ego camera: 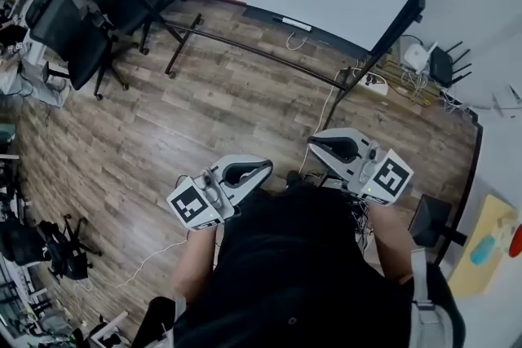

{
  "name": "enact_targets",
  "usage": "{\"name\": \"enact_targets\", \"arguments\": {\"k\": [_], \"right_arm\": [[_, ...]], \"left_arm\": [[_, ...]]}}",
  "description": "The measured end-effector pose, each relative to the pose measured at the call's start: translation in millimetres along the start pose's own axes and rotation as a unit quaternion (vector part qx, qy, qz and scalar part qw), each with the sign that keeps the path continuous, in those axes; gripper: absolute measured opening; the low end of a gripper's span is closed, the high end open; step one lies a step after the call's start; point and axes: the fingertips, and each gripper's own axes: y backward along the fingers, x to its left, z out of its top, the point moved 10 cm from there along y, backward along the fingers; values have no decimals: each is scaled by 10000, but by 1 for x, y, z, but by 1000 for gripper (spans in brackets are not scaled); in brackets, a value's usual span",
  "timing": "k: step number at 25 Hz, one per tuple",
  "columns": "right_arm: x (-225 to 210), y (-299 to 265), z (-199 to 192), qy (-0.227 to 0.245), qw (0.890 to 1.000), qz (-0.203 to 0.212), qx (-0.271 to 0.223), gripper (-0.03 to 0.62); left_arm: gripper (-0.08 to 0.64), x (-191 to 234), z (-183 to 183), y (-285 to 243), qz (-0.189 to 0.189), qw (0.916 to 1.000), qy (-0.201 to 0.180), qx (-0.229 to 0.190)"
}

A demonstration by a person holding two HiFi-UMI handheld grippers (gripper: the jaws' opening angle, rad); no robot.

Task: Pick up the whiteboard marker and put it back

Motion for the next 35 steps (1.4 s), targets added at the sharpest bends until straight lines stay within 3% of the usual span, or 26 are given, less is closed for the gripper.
{"name": "enact_targets", "arguments": {"k": [6, 12, 19, 23, 30, 35], "right_arm": [[0, 11, -13, -178, 9997, 160, -63, 20], [-1, 8, -29, -329, 9991, 258, -45, 20], [-3, -7, -34, -492, 9987, 120, -49, 20], [-9, -20, -36, -428, 9987, 9, 262, 20], [-39, -78, -25, -256, 9984, -299, 411, 20], [-52, -128, -11, -231, 9956, -625, 658, 20]], "left_arm": [[12, -5, -2, -7, 139, 9997, 196, 45], [12, 1, 7, 22, 453, 9977, 337, -362], [12, 26, -8, 27, 253, 9962, 618, -555], [12, 50, -9, 27, 21, 9960, 659, -595], [12, 118, 11, 50, -260, 9961, 475, -695], [12, 163, 37, 70, -406, 9983, -48, -419]]}}
